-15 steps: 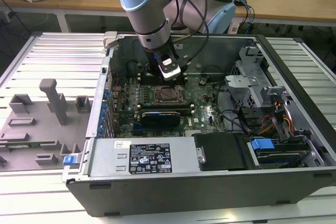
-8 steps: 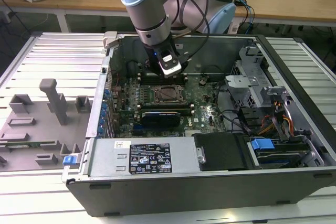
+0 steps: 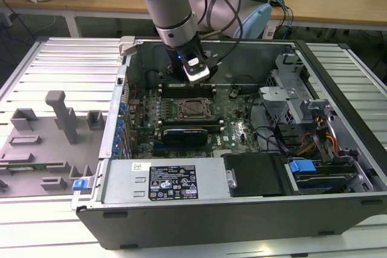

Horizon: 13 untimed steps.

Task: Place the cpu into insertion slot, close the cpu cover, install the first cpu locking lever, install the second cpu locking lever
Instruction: 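Install the first cpu locking lever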

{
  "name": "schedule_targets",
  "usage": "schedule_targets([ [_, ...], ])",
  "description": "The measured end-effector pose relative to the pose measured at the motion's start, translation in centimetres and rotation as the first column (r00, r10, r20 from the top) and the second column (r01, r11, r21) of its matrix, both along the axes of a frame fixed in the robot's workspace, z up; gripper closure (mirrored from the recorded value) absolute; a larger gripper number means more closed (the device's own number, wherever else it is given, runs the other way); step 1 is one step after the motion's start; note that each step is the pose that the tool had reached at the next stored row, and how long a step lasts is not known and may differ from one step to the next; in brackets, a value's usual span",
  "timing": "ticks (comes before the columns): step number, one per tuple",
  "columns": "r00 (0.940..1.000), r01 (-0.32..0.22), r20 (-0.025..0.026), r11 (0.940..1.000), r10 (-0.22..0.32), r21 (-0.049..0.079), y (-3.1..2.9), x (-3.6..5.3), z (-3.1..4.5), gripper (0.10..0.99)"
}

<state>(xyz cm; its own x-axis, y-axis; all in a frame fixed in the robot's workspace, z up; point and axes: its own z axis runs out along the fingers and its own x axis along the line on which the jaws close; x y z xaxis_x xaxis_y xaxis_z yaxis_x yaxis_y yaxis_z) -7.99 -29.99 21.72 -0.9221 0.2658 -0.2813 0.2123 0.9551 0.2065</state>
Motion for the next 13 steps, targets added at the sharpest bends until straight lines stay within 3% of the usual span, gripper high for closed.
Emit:
schedule_targets([
  [10,1.0000,0.000,0.0000,1.0000,0.000,0.000,0.00,0.00,2.16,0.980],
  [13,1.0000,0.000,0.0002,1.0000,0.000,0.000,0.00,0.00,2.23,0.980],
])
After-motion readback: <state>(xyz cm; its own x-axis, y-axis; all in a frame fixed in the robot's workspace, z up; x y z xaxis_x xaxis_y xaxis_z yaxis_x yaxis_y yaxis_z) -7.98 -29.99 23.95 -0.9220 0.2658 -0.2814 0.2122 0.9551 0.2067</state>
